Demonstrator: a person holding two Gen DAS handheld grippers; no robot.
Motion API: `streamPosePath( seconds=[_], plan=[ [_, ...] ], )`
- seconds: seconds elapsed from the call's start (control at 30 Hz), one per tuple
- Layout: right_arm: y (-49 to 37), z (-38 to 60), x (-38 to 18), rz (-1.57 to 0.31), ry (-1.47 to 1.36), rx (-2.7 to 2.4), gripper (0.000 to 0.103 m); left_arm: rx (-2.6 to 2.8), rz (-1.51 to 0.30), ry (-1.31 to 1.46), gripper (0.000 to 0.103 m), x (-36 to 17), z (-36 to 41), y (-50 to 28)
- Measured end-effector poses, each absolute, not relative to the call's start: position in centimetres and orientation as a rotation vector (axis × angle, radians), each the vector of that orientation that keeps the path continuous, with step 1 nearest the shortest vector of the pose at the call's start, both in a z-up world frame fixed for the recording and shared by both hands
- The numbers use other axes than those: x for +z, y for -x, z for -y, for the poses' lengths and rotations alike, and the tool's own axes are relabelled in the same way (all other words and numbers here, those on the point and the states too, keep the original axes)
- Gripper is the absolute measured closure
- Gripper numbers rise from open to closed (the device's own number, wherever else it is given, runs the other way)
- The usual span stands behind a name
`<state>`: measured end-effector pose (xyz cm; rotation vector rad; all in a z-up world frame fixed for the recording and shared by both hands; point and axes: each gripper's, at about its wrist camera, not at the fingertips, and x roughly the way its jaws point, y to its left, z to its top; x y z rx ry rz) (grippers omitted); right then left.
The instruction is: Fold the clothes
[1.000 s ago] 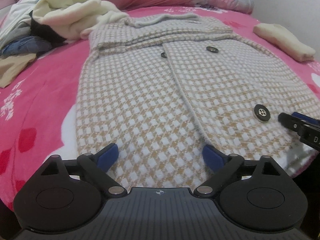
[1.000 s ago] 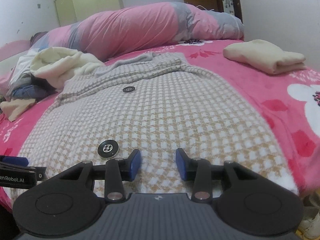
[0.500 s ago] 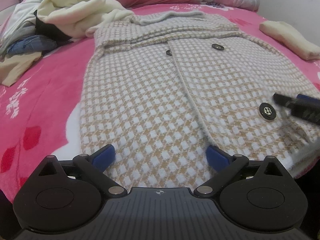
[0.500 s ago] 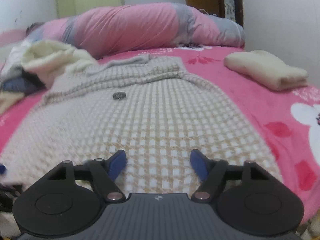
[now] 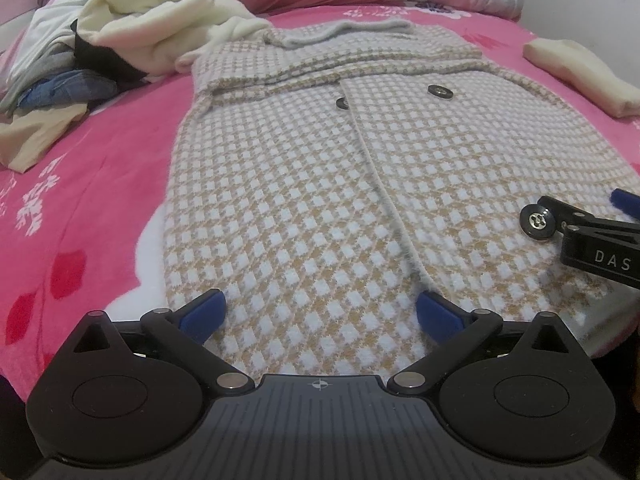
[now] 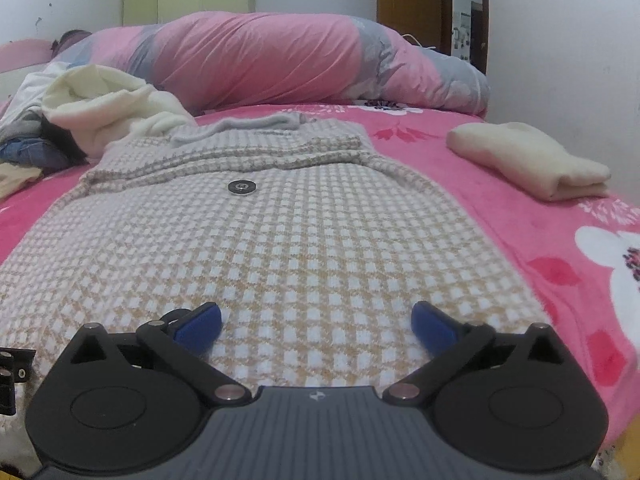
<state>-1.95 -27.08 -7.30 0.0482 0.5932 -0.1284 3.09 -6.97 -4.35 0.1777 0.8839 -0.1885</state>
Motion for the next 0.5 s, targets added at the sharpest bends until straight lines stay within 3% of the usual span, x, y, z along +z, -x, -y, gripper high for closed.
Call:
streamPosePath(
  seconds=[0.5],
  plan=[
    [1.23, 27.44, -6.5, -0.671, -0.072, -0.125, 0.0, -0.173, -0.896, -0.171, 0.0, -4.31, 7.11, -3.14]
  ],
)
